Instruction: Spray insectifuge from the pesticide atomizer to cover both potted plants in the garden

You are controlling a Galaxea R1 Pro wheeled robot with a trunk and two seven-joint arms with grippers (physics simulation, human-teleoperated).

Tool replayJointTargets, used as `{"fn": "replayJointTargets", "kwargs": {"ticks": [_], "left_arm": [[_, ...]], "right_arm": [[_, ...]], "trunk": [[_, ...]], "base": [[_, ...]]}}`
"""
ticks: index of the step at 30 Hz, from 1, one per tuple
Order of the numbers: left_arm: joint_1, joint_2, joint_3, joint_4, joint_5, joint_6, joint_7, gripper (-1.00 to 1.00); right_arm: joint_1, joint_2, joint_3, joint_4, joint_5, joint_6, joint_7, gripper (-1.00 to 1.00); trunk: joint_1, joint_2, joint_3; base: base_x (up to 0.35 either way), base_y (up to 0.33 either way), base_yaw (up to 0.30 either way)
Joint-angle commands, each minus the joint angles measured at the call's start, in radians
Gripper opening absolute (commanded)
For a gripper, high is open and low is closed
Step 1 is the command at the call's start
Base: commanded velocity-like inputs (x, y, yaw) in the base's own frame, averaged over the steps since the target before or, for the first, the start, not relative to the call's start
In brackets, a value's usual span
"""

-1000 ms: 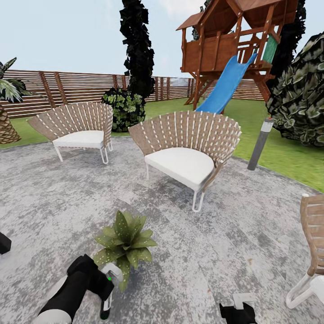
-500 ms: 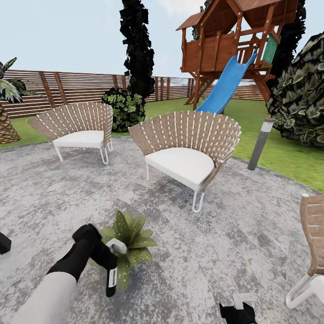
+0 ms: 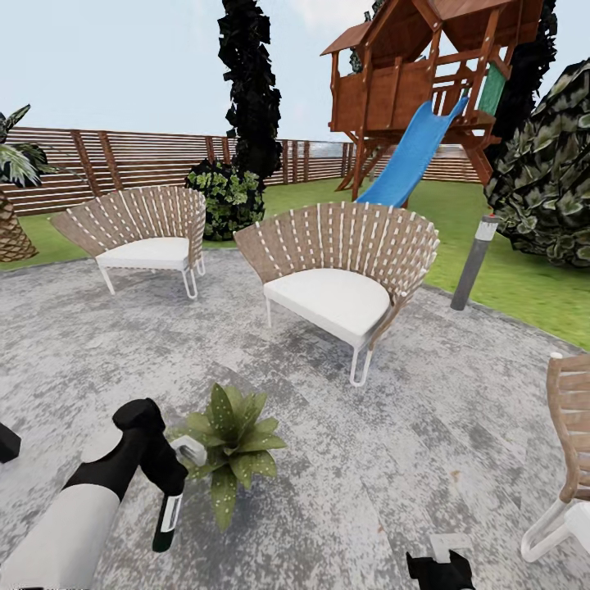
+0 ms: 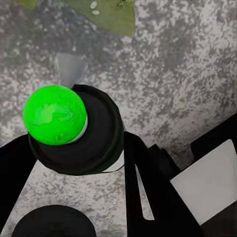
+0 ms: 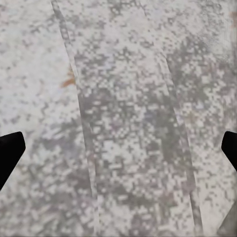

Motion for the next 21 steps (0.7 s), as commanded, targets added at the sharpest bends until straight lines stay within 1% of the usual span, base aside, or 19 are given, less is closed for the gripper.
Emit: {"fn": "replayJointTargets", "kwargs": {"ticks": [1,4,5,6,7,9,10,13,16,21], "left_arm": [[-0.008,-0.004,0.001,0.0,-0.009,0.011,-0.009,-1.0],[-0.05,-0.01,-0.001,0.003,-0.01,0.012,-0.009,-1.0],[-0.066,-0.01,-0.012,0.014,-0.012,0.013,-0.009,-1.0],[-0.081,-0.011,-0.038,0.027,-0.016,0.014,-0.009,-1.0],[-0.098,-0.011,-0.074,0.037,-0.019,0.016,-0.009,-1.0],[-0.118,-0.011,-0.095,0.043,-0.022,0.016,-0.009,-1.0],[-0.142,-0.011,-0.103,0.047,-0.023,0.016,-0.009,-1.0],[-0.164,-0.011,-0.105,0.083,-0.022,0.015,-0.009,-1.0],[-0.158,-0.005,-0.108,0.099,-0.016,0.014,-0.009,-1.0],[-0.149,-0.006,-0.108,0.102,-0.014,0.013,-0.009,-1.0]], "right_arm": [[-0.001,0.0,-0.007,0.002,0.01,-0.004,-0.002,1.0],[-0.001,0.0,-0.007,0.002,0.01,-0.004,-0.002,1.0],[-0.001,0.0,-0.007,0.002,0.01,-0.004,-0.002,1.0],[-0.001,0.0,-0.007,0.002,0.01,-0.004,-0.002,1.0],[-0.001,0.0,-0.007,0.002,0.01,-0.004,-0.002,1.0],[-0.001,0.0,-0.007,0.002,0.01,-0.004,-0.002,1.0],[-0.001,0.0,-0.007,0.002,0.01,-0.004,-0.002,1.0],[-0.001,0.0,-0.007,0.002,0.01,-0.004,-0.002,1.0],[-0.001,0.0,-0.007,0.002,0.01,-0.004,-0.002,1.0],[-0.001,0.0,-0.007,0.002,0.009,-0.005,-0.002,1.0]], "trunk": [[0.0,0.0,-0.001],[0.0,0.0,-0.001],[0.0,0.0,-0.001],[0.0,0.0,-0.001],[0.0,0.0,-0.001],[0.0,0.0,-0.001],[0.0,0.0,-0.001],[0.0,0.0,-0.001],[0.0,0.0,-0.001],[0.0,0.0,-0.001]], "base": [[0.0,0.0,0.0],[0.0,0.0,0.0],[0.0,0.0,0.0],[0.0,0.0,0.0],[0.0,0.0,0.0],[0.0,0.0,0.0],[0.0,0.0,0.0],[0.0,0.0,0.0],[0.0,0.0,0.0],[0.014,-0.049,0.0]]}}
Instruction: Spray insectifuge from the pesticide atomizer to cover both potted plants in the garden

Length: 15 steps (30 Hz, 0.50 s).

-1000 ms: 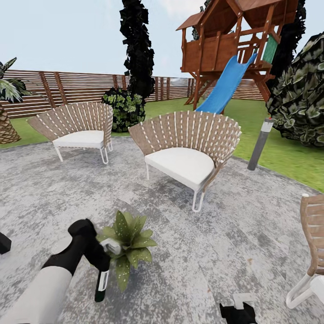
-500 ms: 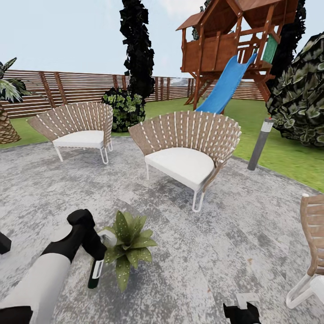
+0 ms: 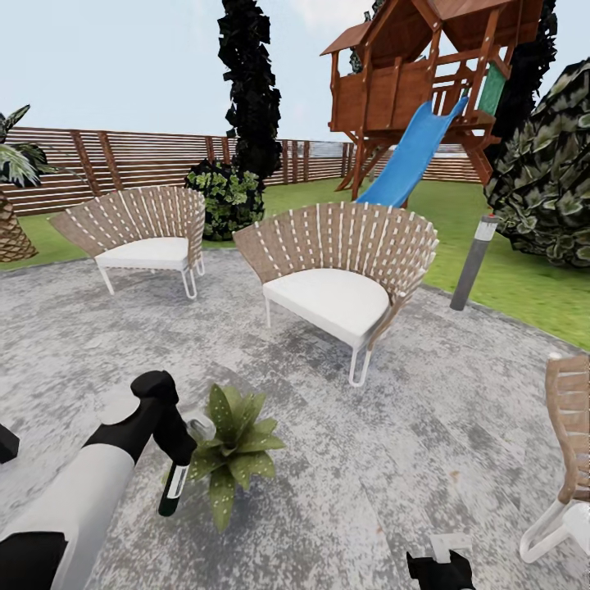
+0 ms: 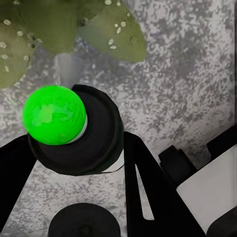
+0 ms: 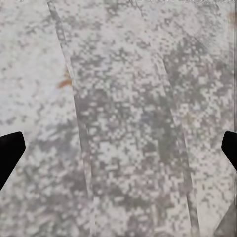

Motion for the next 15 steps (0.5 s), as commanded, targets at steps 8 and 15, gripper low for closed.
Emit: {"fn": "replayJointTargets", "kwargs": {"ticks": [8,15], "left_arm": [[-0.001,0.001,-0.003,-0.001,-0.018,0.01,-0.009,-1.0],[-0.013,0.006,-0.003,-0.001,-0.021,0.01,-0.009,-1.0]], "right_arm": [[-0.001,0.0,-0.007,0.001,0.01,-0.004,-0.003,1.0],[-0.001,0.0,-0.007,0.002,0.01,-0.004,-0.003,1.0]], "trunk": [[0.0,0.0,-0.001],[0.0,0.0,-0.001]], "base": [[0.088,-0.143,0.0],[0.005,-0.003,-0.147]]}}
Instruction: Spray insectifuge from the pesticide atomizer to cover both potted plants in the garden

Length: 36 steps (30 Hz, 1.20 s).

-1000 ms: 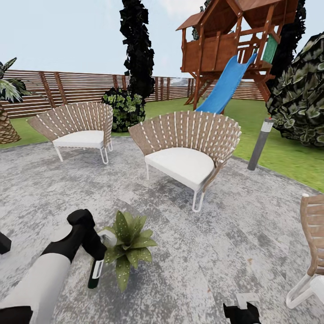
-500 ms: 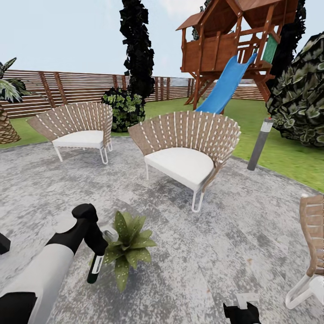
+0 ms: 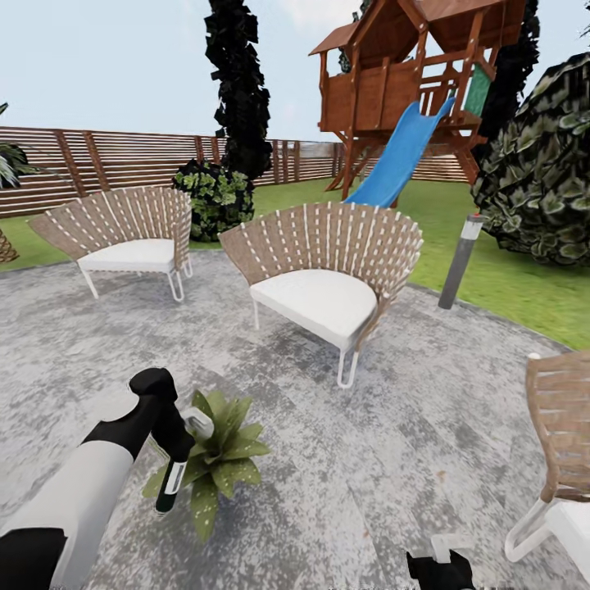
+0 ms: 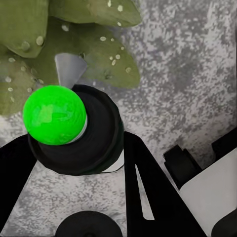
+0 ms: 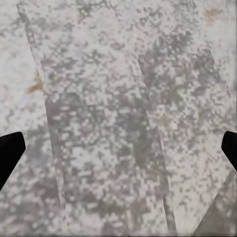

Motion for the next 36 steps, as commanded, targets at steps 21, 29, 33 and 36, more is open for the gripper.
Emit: {"fn": "replayJointTargets", "kwargs": {"ticks": [21,29,33,36], "left_arm": [[-0.092,-0.006,-0.123,0.073,0.005,-0.014,-0.009,-1.0],[-0.181,-0.021,-0.125,0.254,0.002,-0.082,-0.009,-1.0],[-0.183,-0.036,-0.125,0.269,0.001,-0.103,-0.009,-1.0],[-0.183,-0.051,-0.127,0.27,-0.002,-0.106,-0.009,-1.0]], "right_arm": [[-0.001,0.0,-0.007,0.002,0.01,-0.003,-0.003,1.0],[-0.001,0.0,-0.007,0.002,0.01,-0.004,-0.002,1.0],[-0.001,0.0,-0.007,0.002,0.012,-0.004,-0.003,1.0],[-0.001,0.0,-0.007,0.002,0.012,-0.004,-0.003,1.0]], "trunk": [[0.0,0.0,-0.001],[0.0,0.0,-0.001],[0.0,0.0,-0.001],[0.0,0.0,-0.001]], "base": [[0.073,0.05,-0.132],[0.0,0.0,0.0],[0.0,0.0,0.0],[0.0,0.0,0.0]]}}
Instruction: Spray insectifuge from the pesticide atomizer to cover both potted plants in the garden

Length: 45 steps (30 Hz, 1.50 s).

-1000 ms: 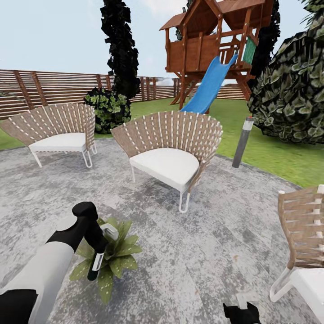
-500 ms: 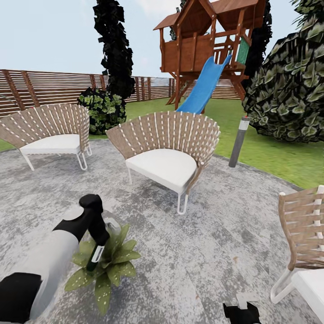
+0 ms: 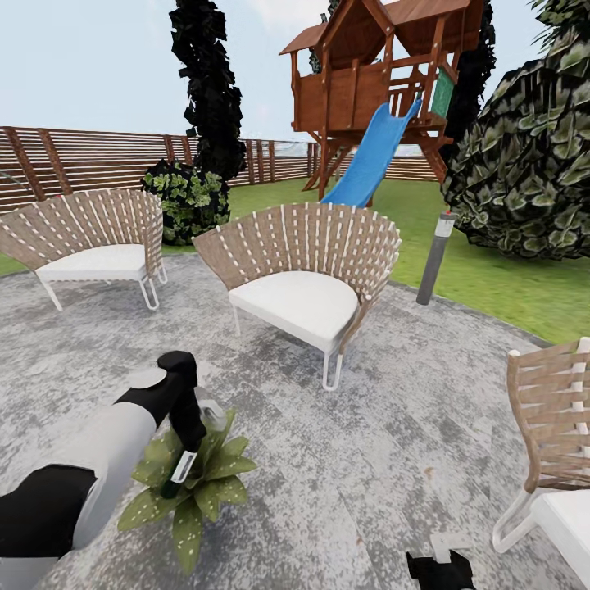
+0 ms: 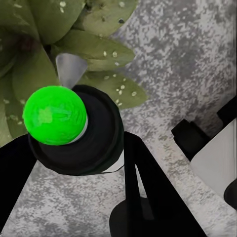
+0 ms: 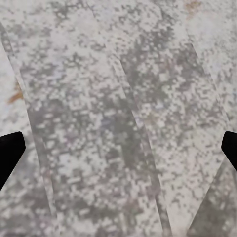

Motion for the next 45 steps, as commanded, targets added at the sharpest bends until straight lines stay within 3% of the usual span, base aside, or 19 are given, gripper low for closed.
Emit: {"fn": "replayJointTargets", "kwargs": {"ticks": [1,4,7,9,14,16,19,24,30,32,36,42,45], "left_arm": [[0.0,-0.002,-0.006,-0.001,-0.005,0.01,-0.009,-1.0],[0.0,-0.005,-0.015,-0.001,-0.006,0.01,-0.009,-1.0],[0.0,-0.006,-0.089,-0.002,-0.004,0.013,-0.009,-1.0],[0.0,-0.009,-0.116,-0.002,-0.004,0.013,-0.009,-1.0],[-0.003,-0.035,-0.138,-0.014,-0.014,0.011,-0.009,-1.0],[-0.019,-0.051,-0.161,-0.013,-0.049,0.01,-0.009,-1.0],[-0.048,-0.065,-0.185,-0.006,-0.073,0.01,-0.009,-1.0],[-0.054,-0.067,-0.202,-0.004,-0.079,0.007,-0.009,-1.0],[-0.054,-0.066,-0.327,0.021,-0.079,-0.037,-0.009,-1.0],[-0.051,-0.066,-0.345,0.036,-0.079,-0.04,-0.009,-1.0],[-0.042,-0.077,-0.355,0.044,-0.08,-0.042,-0.009,-1.0],[-0.033,-0.125,-0.356,0.045,-0.08,-0.042,-0.009,-1.0],[-0.034,-0.13,-0.357,0.045,-0.08,-0.042,-0.009,-1.0]], "right_arm": [[-0.001,0.0,-0.007,0.002,0.01,-0.004,-0.002,1.0],[-0.001,-0.001,-0.007,0.002,0.011,-0.004,-0.002,1.0],[-0.001,-0.001,-0.007,0.002,0.011,-0.003,-0.002,1.0],[-0.001,-0.001,-0.007,0.002,0.011,-0.003,-0.002,1.0],[-0.001,-0.001,-0.007,0.002,0.011,-0.003,-0.002,1.0],[-0.001,-0.001,-0.007,0.002,0.011,-0.003,-0.002,1.0],[-0.001,-0.001,-0.007,0.002,0.011,-0.003,-0.002,1.0],[-0.001,-0.001,-0.007,0.002,0.011,-0.003,-0.002,1.0],[-0.001,-0.001,-0.007,0.002,0.012,-0.003,-0.002,1.0],[-0.001,-0.001,-0.007,0.002,0.012,-0.003,-0.002,1.0],[-0.001,-0.001,-0.007,0.002,0.012,-0.003,-0.002,1.0],[-0.001,-0.001,-0.007,0.002,0.012,-0.003,-0.002,1.0],[-0.001,-0.001,-0.007,0.002,0.012,-0.003,-0.002,1.0]], "trunk": [[0.0,0.0,-0.001],[0.0,0.0,-0.001],[0.0,0.0,-0.001],[0.0,0.0,-0.001],[0.0,0.0,-0.001],[0.0,0.0,-0.001],[0.0,0.0,-0.001],[0.0,0.0,-0.001],[0.0,0.0,-0.001],[0.0,0.0,-0.001],[0.0,0.0,-0.001],[0.0,0.0,-0.001],[0.0,0.0,-0.001]], "base": [[0.009,0.0,0.0],[0.158,0.0,0.0],[0.293,0.0,0.0],[0.19,0.0,0.0],[0.04,0.0,0.0],[0.004,0.0,0.0],[0.001,0.0,0.0],[0.0,0.0,0.0],[0.0,0.0,0.0],[0.0,0.0,0.0],[0.0,0.0,0.0],[0.0,0.0,0.0],[0.0,0.0,0.0]]}}
